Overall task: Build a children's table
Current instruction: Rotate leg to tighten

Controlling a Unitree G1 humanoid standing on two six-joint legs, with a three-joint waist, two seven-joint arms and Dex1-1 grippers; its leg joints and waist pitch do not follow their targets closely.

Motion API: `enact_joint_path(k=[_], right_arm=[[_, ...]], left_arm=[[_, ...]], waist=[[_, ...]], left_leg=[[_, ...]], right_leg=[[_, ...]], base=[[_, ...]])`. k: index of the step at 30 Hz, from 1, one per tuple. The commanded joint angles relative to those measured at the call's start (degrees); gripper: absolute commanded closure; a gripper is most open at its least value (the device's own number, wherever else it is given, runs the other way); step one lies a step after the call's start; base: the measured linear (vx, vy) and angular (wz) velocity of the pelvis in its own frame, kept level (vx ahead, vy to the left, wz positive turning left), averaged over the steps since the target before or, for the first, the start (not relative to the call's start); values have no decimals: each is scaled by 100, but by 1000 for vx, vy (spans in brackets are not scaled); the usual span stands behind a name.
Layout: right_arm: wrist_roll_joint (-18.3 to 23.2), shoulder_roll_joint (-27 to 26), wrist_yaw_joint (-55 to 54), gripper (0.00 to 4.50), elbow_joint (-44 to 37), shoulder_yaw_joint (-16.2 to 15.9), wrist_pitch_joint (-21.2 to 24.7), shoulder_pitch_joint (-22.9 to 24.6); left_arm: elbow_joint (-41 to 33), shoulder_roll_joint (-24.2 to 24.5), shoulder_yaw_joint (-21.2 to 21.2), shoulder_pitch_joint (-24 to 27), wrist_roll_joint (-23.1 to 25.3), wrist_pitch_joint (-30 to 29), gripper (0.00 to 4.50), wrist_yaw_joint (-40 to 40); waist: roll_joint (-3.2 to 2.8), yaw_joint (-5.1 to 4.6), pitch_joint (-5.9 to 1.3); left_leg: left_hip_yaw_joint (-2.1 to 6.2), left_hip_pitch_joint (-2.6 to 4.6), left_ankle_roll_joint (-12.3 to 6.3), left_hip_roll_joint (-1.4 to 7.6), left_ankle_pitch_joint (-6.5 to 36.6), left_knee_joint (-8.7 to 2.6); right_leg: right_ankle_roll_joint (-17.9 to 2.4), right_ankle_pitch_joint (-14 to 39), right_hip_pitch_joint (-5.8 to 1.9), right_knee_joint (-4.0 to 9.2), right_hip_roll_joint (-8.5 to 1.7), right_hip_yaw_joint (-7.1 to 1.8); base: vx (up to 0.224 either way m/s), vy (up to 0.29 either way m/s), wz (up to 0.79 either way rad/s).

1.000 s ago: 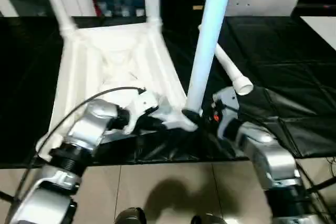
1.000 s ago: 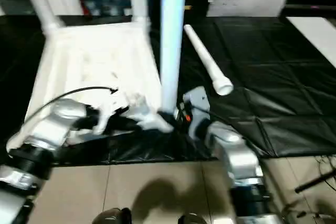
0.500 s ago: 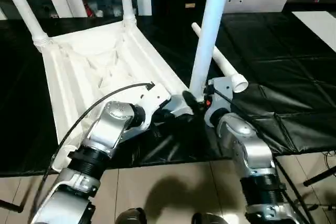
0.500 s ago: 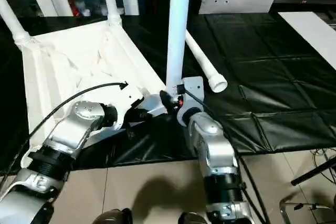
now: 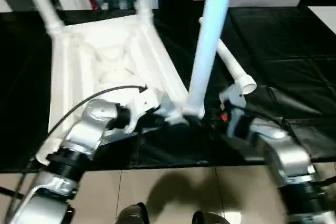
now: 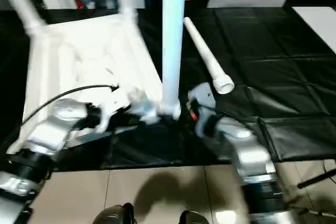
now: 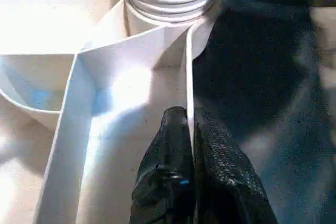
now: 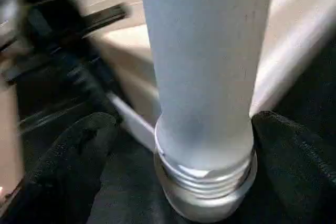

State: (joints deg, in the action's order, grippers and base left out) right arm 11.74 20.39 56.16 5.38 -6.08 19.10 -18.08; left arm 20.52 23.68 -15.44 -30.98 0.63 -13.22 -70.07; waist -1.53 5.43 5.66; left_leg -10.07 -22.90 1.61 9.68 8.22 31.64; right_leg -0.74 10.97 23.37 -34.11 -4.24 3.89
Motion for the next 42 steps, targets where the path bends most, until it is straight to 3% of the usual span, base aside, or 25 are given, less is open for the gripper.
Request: enact_joint_path(k=[1,8,16,19,20,22,31,37,38,42], right_arm=[[201,75,554,3,175,-158,-151,-150],[439,451,1683,61,672,-285,-292,-559],[411,578,2345,121,1233,-471,-493,-934],[375,563,2463,150,1512,-493,-664,-1114],[386,563,2504,157,1554,-502,-670,-1148],[384,553,2537,175,1602,-513,-698,-1182],[316,514,2763,235,1825,-641,-961,-1261],[484,506,2781,250,1443,-662,-686,-961],[594,473,2665,251,1253,-638,-449,-822],[801,291,2158,252,755,-586,21,-464]], left_arm=[[3,1,-257,-86,-119,270,450,-449],[235,217,-368,-267,-81,590,450,-866],[431,264,-429,-395,-64,788,450,-987],[494,251,-444,-418,-65,841,450,-976],[511,252,-445,-418,-67,865,450,-980],[526,254,-445,-413,-64,883,450,-974],[549,303,-414,-360,-45,934,450,-925],[551,226,-340,-358,-92,805,450,-792],[522,170,-277,-361,-128,670,450,-676],[394,53,-161,-393,-132,235,450,-317]], waist=[[27,-13,-360],[33,35,-341],[73,95,-381],[78,103,-378],[104,95,-357],[85,106,-364],[99,106,-351],[90,119,-351],[68,142,-350],[85,195,-325]], left_leg=[[103,170,-510,388,1184,-290],[105,182,-337,399,1494,-310],[84,158,-539,388,999,-245],[84,144,-576,386,980,-238],[84,146,-570,390,1026,-251],[90,161,-555,402,1046,-251],[87,158,-567,397,1071,-255],[85,162,-585,403,1054,-256],[92,163,-588,407,1050,-259],[92,180,-476,421,1241,-296]], right_leg=[[-1455,589,-269,351,-447,-291],[-1401,1091,-256,382,-474,-301],[-1574,480,-270,303,-480,-282],[-1585,526,-281,305,-486,-277],[-1577,628,-270,320,-482,-272],[-1557,703,-268,316,-483,-278],[-1553,764,-264,322,-484,-277],[-1540,710,-264,323,-474,-281],[-1539,707,-264,316,-476,-282],[-1441,1070,-241,362,-485,-296]], base=[[0,0,0],[0,0,0],[0,0,0],[0,0,0],[0,0,0],[0,0,0],[0,0,0],[0,0,0],[0,0,0],[0,0,0]])
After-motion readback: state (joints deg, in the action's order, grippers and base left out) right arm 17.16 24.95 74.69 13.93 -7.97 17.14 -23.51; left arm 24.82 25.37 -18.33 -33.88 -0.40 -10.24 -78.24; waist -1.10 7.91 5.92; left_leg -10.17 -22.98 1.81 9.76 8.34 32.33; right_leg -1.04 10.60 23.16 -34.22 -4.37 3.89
